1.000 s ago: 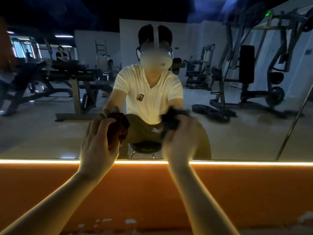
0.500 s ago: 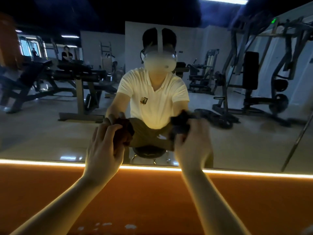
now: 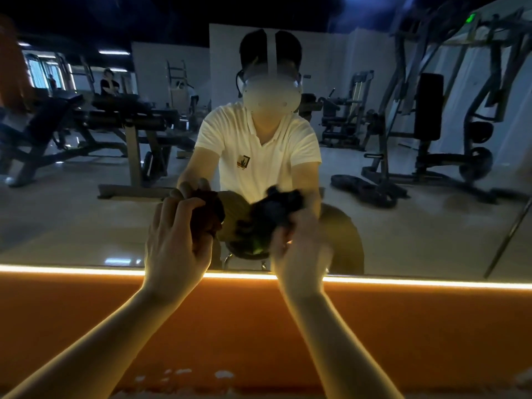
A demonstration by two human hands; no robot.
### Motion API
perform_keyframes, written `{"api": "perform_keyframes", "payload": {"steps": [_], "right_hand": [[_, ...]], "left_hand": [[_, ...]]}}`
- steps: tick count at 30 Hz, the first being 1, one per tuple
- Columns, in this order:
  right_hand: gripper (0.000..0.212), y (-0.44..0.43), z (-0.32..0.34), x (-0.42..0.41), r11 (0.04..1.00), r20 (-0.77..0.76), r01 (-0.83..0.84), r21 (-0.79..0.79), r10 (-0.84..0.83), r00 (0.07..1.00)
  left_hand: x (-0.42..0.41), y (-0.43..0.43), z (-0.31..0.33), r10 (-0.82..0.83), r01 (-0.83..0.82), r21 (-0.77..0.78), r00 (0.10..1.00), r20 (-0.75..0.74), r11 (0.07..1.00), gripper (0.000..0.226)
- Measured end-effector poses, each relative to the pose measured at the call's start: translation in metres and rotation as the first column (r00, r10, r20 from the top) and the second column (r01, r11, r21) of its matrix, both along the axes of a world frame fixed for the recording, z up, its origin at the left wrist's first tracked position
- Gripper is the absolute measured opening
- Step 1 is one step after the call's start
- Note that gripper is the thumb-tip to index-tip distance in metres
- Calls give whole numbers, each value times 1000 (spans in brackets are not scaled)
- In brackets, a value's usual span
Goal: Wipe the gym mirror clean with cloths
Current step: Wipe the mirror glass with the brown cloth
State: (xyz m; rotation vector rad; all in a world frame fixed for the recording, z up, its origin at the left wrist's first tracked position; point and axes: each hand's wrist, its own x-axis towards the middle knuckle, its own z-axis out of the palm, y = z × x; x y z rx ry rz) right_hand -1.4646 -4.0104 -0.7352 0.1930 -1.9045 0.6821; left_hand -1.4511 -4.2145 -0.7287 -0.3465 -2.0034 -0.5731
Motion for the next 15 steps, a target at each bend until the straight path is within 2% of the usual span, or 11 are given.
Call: {"api": "perform_keyframes", "payload": {"steps": [2, 3, 4, 7, 8, 10, 11, 13, 15], "right_hand": [[12, -17, -12, 9, 976, 62, -81, 201, 70, 996], [18, -17, -10, 11, 962, 90, -81, 260, 60, 994], [21, -12, 1, 12, 966, 101, -48, 254, 23, 995], [12, 16, 34, 4, 987, 37, 156, 40, -157, 987], [14, 23, 42, 1, 985, 18, 165, -40, -165, 986], [22, 21, 35, 0, 992, 42, 104, -75, -101, 994], [22, 13, 24, 2, 998, 71, 42, -43, -39, 997], [19, -7, -6, 10, 990, 162, -66, 121, 46, 986], [20, -15, -22, 18, 950, 253, -96, 299, 18, 967]], "left_hand": [[0, -1, 0, 1, -1, 9, 1000, 10, 1000, 47], [0, -1, 0, -4, 4, 12, 1000, 8, 1000, 46], [1, -2, 1, -12, 12, 10, 1000, 1, 1000, 45], [3, -2, 2, -25, 25, -30, 1000, 8, 999, 55], [3, -3, 3, -23, 24, -36, 1000, 6, 999, 57], [2, -4, 2, -18, 19, -48, 1000, 12, 999, 56], [1, -4, 1, -15, 16, -44, 1000, 12, 999, 54], [1, -4, 0, -12, 13, -11, 1000, 12, 1000, 46], [1, -1, 1, -22, 21, 15, 1000, 16, 1000, 43]]}}
